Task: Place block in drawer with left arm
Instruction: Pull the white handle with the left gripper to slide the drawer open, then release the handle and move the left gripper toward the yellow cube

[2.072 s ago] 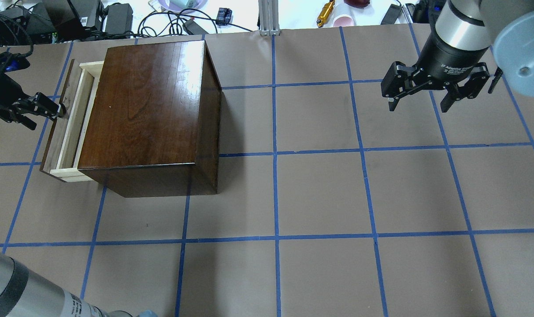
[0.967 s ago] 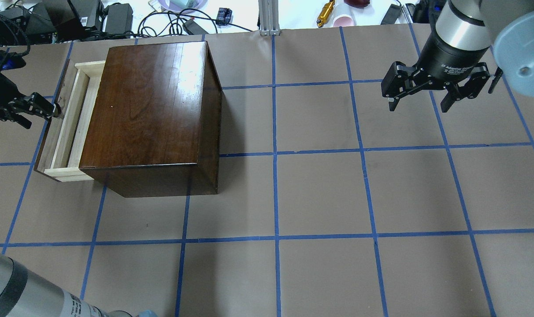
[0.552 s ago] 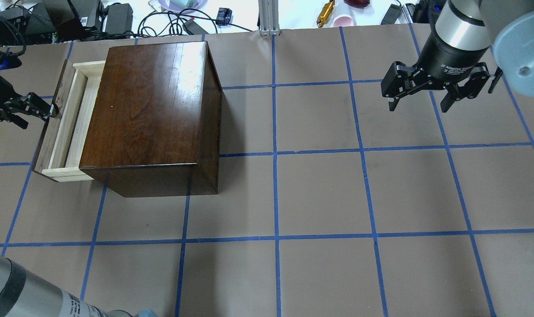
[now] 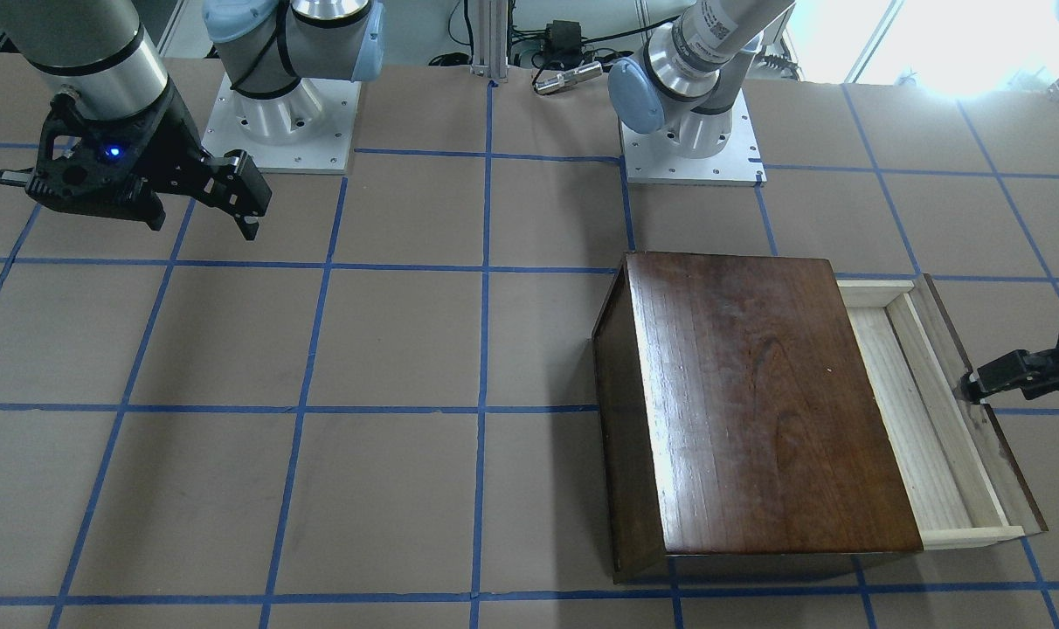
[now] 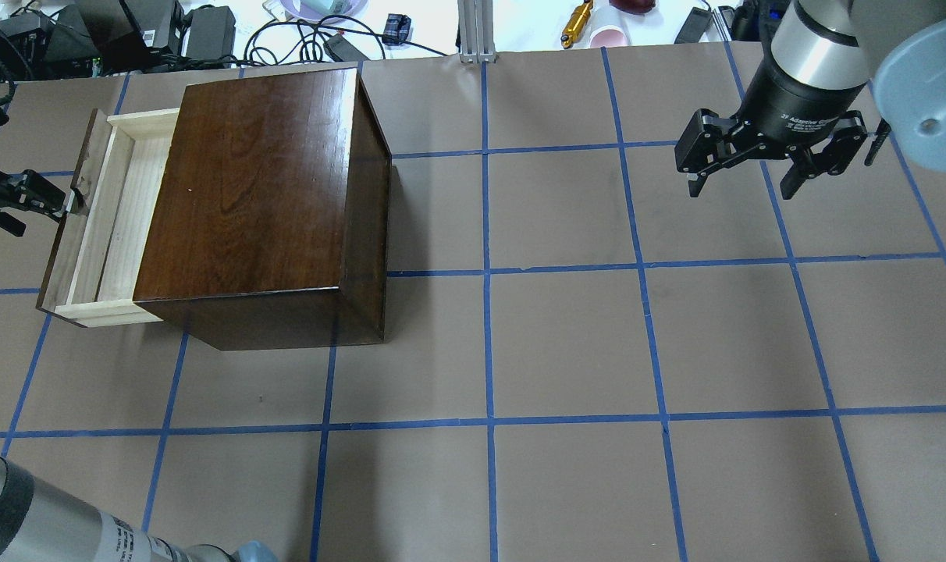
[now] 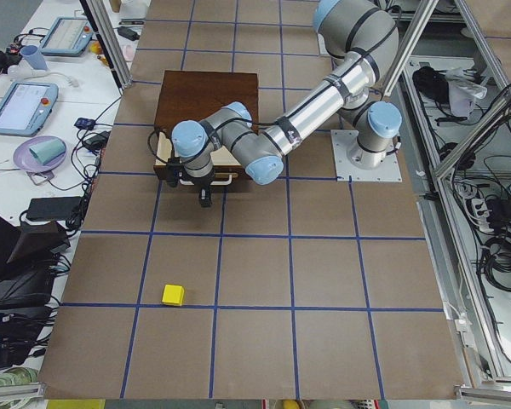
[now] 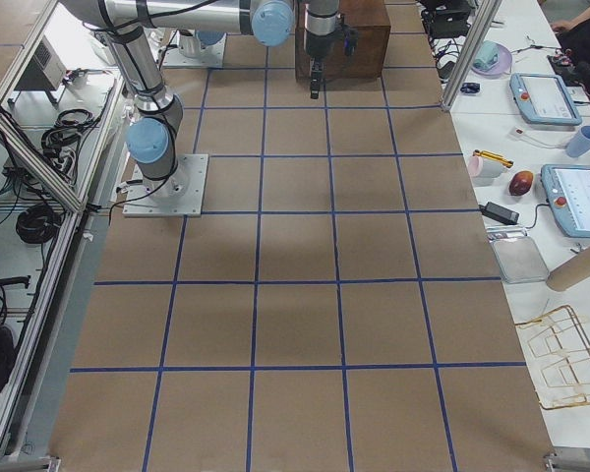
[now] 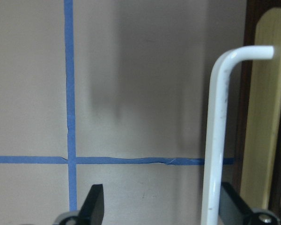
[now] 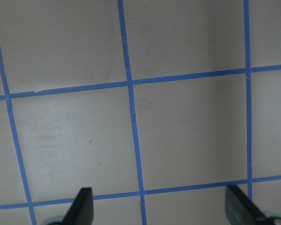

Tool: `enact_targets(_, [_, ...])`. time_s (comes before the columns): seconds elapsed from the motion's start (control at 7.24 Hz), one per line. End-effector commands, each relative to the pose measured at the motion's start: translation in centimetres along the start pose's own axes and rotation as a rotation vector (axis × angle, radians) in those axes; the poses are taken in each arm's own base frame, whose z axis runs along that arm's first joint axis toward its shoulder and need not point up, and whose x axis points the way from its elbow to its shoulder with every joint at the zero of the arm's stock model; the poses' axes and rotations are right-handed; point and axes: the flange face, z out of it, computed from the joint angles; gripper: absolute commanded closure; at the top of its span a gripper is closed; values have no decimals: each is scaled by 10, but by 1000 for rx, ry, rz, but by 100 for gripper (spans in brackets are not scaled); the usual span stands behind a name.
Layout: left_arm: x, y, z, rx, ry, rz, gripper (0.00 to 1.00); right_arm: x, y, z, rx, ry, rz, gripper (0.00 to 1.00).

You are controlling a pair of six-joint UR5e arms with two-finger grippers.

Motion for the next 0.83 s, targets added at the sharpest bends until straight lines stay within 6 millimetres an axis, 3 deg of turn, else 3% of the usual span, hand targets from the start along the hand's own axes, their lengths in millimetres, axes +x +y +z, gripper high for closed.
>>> enact_targets(0.0, [1,0,-3,10,12,-16,2,0,0,0,0,0,0,0])
enact_targets(0.55, [10,5,-23,47,51,-31,0,0,0,0,0,0,0,0])
enact_targets(0.69, [3,-4,-36,69,31,-19,0,0,0,0,0,0,0,0])
